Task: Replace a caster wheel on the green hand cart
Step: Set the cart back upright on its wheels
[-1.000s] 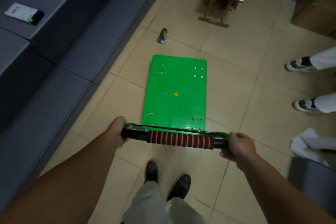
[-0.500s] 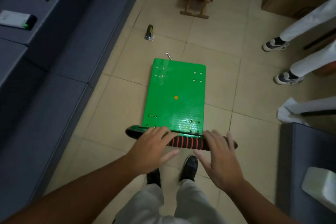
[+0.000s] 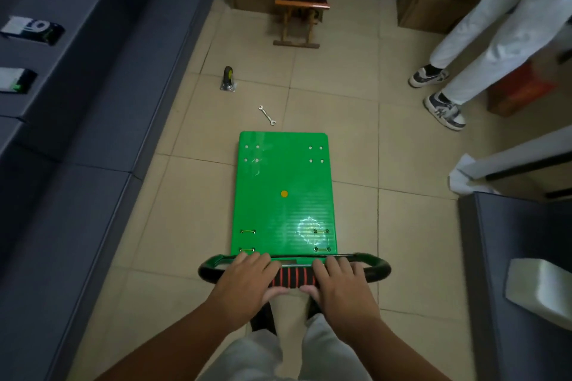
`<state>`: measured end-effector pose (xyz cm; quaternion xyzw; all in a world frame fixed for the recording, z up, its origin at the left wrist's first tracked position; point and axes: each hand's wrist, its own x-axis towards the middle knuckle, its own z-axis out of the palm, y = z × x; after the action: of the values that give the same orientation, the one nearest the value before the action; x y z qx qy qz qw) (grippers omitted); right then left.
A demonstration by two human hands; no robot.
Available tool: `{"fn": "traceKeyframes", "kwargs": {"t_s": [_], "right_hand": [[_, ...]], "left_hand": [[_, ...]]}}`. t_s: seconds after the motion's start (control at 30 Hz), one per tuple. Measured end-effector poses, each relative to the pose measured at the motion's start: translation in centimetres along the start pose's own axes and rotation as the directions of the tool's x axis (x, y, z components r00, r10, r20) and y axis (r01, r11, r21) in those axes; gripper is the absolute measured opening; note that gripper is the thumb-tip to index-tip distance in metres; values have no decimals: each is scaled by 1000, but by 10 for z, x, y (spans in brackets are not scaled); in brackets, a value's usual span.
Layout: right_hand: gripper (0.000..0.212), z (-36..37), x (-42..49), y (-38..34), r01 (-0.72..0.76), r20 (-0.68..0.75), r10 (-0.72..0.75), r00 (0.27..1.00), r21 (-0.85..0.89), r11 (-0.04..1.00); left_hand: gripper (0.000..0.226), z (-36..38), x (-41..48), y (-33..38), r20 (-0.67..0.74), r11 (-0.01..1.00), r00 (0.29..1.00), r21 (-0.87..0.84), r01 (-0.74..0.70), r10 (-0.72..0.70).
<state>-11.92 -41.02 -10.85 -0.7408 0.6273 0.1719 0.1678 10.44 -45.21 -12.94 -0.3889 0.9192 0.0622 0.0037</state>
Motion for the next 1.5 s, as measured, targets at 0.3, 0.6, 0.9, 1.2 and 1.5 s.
{"fn": "traceKeyframes", "kwargs": {"t_s": [0.3, 0.6, 0.9, 1.2, 1.5], "right_hand": [[59, -2, 11, -25, -125, -125, 133, 983, 64, 990], [67, -18, 38, 13, -92, -107, 105, 989, 121, 988], [74, -51, 98, 50, -42, -79, 52, 996, 126, 991], [60, -75, 157, 66, -45, -21, 48, 999, 123, 991], [57, -110, 219, 92, -36, -41, 40, 998, 94, 995]], "left_hand": [[48, -18, 14, -26, 183, 997, 981, 62, 49, -60], [58, -22, 60, -21, 340, 983, 923, 66, 170, -182], [64, -20, 116, -53, 227, 985, 959, 47, 165, -172], [68, -41, 170, -87, 344, 964, 900, 80, 255, -267], [60, -35, 230, -134, 315, 954, 910, -42, 297, -270]]}}
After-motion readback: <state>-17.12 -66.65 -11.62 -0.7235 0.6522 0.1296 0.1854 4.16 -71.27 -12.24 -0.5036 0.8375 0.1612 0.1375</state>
